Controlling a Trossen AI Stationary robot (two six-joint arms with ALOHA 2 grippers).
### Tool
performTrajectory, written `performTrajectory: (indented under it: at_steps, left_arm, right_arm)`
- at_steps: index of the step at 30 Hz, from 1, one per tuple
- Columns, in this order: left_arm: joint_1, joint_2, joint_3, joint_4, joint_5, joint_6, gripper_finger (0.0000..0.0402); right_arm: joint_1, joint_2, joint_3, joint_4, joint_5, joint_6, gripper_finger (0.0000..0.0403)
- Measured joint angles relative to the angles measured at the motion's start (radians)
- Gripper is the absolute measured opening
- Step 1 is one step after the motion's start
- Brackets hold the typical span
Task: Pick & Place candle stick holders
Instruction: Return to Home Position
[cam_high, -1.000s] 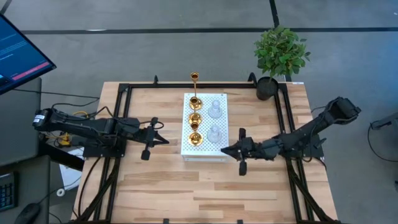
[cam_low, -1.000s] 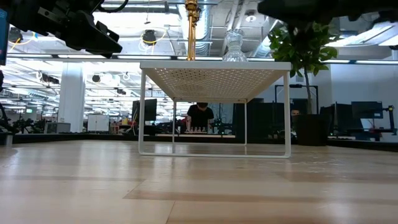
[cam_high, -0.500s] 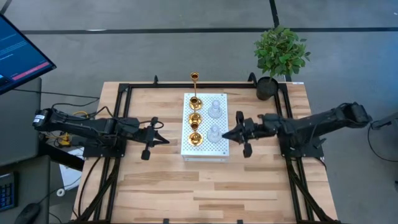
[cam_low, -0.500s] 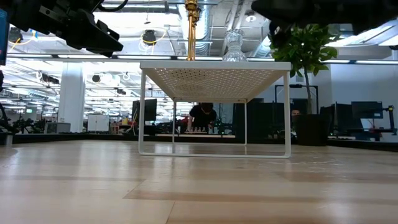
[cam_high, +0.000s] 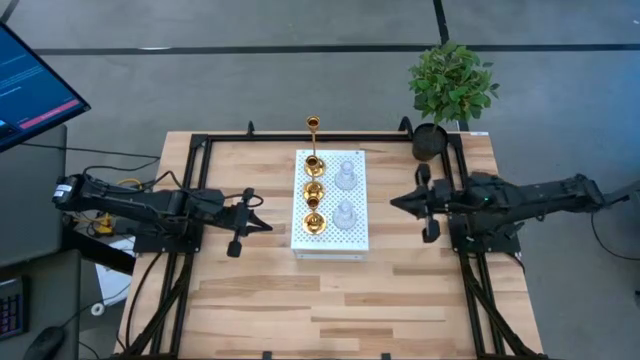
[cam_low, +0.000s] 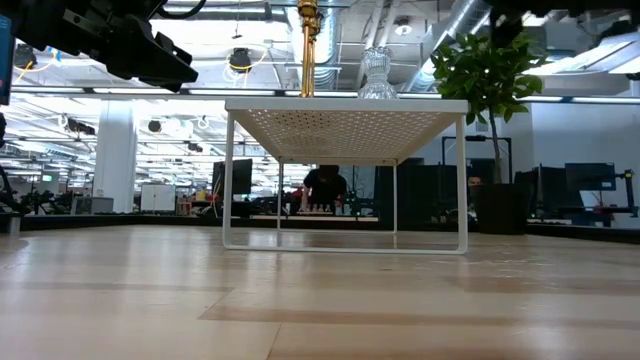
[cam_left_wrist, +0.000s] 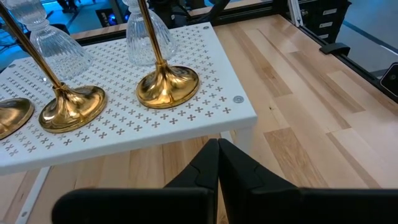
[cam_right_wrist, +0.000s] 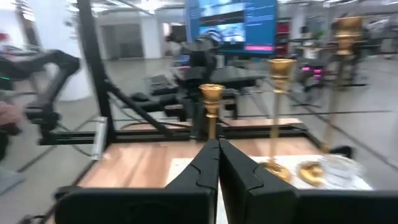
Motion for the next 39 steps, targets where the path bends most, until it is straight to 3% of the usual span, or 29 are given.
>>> performTrajectory:
  at_steps: [5,27,33,39]
  left_arm:
    - [0.000,0.000,0.000,0.000,0.000,0.000,0.0008]
    - [0.000,0.000,0.000,0.001,0.000,0.000,0.0008]
    - [0.000,0.000,0.000,0.001,0.000,0.000,0.0008]
    - [0.000,0.000,0.000,0.004,0.000,0.005,0.0008]
  right_arm:
    - [0.056,-0.085,0.000,-0.130,0.095,-0.026,0.0000]
    - [0.079,-0.360,-0.003,-0.376,0.058,-0.026,0.0000]
    - [0.079,-0.432,-0.068,-0.362,0.038,-0.004,0.0000]
    - [0.079,-0.457,-0.218,-0.252,-0.013,0.016,0.0000]
